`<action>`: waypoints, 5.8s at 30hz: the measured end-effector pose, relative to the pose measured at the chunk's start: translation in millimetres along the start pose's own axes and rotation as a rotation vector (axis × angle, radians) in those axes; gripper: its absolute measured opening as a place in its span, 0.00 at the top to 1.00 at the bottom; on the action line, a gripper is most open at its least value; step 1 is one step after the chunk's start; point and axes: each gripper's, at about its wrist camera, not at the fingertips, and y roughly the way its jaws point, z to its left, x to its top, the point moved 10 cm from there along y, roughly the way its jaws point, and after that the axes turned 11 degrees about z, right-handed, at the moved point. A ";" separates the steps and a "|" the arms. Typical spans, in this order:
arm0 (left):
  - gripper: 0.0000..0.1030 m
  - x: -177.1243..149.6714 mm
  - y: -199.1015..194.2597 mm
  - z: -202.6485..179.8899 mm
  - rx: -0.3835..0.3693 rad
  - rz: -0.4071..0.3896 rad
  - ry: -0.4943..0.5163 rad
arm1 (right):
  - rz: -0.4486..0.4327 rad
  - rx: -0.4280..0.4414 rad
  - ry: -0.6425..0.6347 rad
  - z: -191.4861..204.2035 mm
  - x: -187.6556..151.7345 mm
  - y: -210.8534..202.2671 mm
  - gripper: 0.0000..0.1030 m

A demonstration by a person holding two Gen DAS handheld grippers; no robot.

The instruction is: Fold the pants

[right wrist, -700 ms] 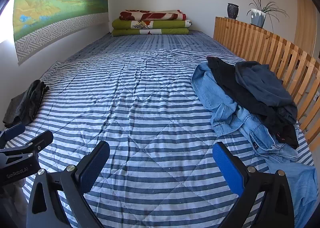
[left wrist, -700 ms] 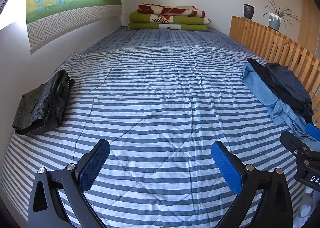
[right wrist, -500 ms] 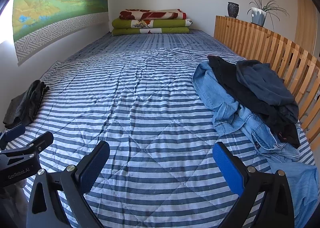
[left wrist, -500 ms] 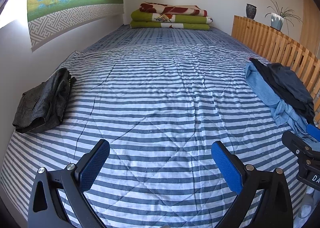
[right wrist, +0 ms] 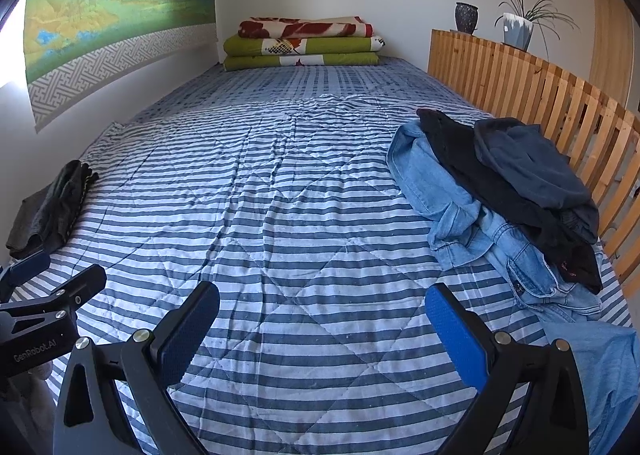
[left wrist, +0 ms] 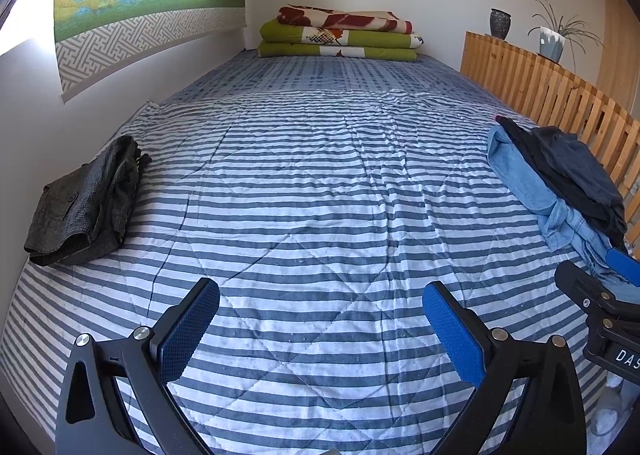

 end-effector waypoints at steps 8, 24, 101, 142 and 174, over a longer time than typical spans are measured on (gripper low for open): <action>0.00 -4.2 6.5 -1.3 0.010 0.014 0.010 | -0.001 -0.003 -0.011 2.4 -1.3 0.8 0.01; 0.00 -3.5 4.7 -13.2 0.006 0.004 0.037 | 0.010 0.004 0.000 0.1 -2.6 3.8 0.01; 0.00 -5.9 1.2 -35.9 -0.037 0.006 0.056 | -0.028 -0.035 0.052 -26.5 0.4 -1.6 0.01; 0.01 3.7 55.6 -54.8 -0.075 0.106 0.057 | 0.271 -0.208 0.325 -330.6 113.3 144.5 0.54; 0.03 5.3 -55.0 220.0 0.048 -0.099 -0.336 | -0.035 0.510 -0.515 295.4 176.9 -167.0 0.96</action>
